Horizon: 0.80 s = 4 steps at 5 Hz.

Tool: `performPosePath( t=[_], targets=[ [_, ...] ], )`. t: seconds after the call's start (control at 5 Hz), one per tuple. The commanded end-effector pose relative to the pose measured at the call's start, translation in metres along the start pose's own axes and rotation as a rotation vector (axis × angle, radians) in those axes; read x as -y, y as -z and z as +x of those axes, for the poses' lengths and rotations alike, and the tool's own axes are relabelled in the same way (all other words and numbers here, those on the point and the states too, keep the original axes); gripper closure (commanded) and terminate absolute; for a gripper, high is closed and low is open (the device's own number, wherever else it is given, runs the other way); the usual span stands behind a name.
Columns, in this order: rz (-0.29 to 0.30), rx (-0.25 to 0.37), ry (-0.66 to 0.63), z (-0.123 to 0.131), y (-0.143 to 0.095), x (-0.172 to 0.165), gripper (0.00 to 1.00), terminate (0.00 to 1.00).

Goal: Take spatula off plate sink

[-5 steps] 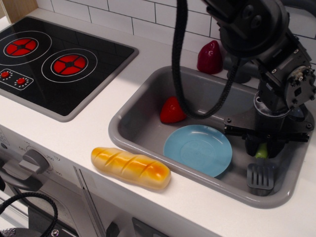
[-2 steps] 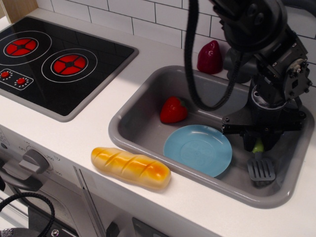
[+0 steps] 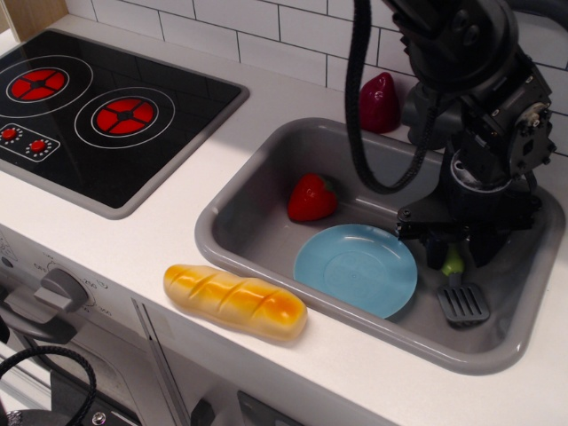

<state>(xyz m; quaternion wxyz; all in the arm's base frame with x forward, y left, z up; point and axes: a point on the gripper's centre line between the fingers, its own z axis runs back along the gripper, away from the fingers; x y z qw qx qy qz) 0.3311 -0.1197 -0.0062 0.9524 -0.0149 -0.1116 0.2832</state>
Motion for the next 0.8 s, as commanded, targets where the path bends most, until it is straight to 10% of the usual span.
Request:
performPosePath(
  t=[0.0,0.4,0.6],
  targets=[
    [-0.114,0.091,0.144,0.010,-0.043,0.015,0.00,0.00],
    [-0.160,0.110,0.234,0.010,-0.067,0.022,0.00,0.00],
    [-0.160,0.110,0.234,0.010,-0.067,0.022,0.00,1.00]
  ],
)
